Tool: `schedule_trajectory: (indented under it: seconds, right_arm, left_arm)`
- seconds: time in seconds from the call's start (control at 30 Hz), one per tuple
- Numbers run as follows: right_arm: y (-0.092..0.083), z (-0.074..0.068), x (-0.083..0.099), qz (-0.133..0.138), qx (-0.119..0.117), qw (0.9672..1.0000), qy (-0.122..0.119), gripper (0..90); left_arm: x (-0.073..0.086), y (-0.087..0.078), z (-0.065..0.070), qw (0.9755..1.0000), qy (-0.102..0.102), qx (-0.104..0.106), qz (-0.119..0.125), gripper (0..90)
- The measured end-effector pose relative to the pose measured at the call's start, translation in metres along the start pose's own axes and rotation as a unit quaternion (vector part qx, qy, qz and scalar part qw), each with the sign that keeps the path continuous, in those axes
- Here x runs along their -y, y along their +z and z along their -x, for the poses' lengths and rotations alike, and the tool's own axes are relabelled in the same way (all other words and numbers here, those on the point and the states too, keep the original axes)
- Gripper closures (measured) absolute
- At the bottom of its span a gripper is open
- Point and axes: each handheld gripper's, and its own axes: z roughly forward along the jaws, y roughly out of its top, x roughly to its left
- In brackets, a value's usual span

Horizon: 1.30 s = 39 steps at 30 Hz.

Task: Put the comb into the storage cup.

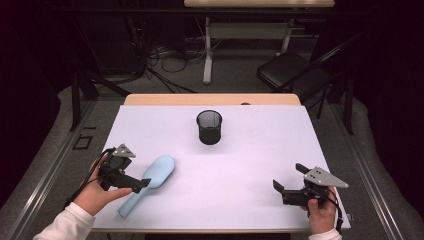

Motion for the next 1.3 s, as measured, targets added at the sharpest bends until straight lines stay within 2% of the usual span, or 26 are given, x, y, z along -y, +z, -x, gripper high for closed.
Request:
schedule_trajectory:
  seconds: [0.17, 0.5, 0.7, 0.97, 1.1, 1.3]
  right_arm:
    - [0.000, 0.000, 0.000, 0.000, -0.002, 1.0000, 0.000, 0.0]
    - [0.001, 0.000, 0.000, 0.000, -0.003, 1.0000, 0.000, 0.0]
    - [0.001, 0.000, 0.000, -0.002, -0.002, 1.0000, -0.003, 0.0]
    - [0.001, -0.001, 0.000, -0.004, -0.004, 1.0000, -0.002, 0.0]
    - [0.001, -0.001, 0.001, -0.005, -0.004, 1.0000, -0.002, 0.0]
    - [0.001, -0.001, 0.001, -0.006, -0.005, 1.0000, -0.002, 0.0]
  left_arm:
    - [-0.001, 0.001, -0.002, 0.9999, -0.007, 0.001, -0.008, 0.6]
    - [-0.003, 0.006, -0.003, 0.9990, -0.013, 0.002, -0.042, 0.6]
    - [-0.003, 0.013, -0.004, 0.9966, -0.022, 0.005, -0.079, 0.7]
    - [-0.002, 0.023, -0.005, 0.9910, -0.036, 0.007, -0.129, 1.9]
    - [-0.002, 0.027, -0.007, 0.9895, -0.042, 0.009, -0.138, 3.2]
    - [-0.002, 0.034, -0.007, 0.9893, -0.039, 0.011, -0.140, 4.3]
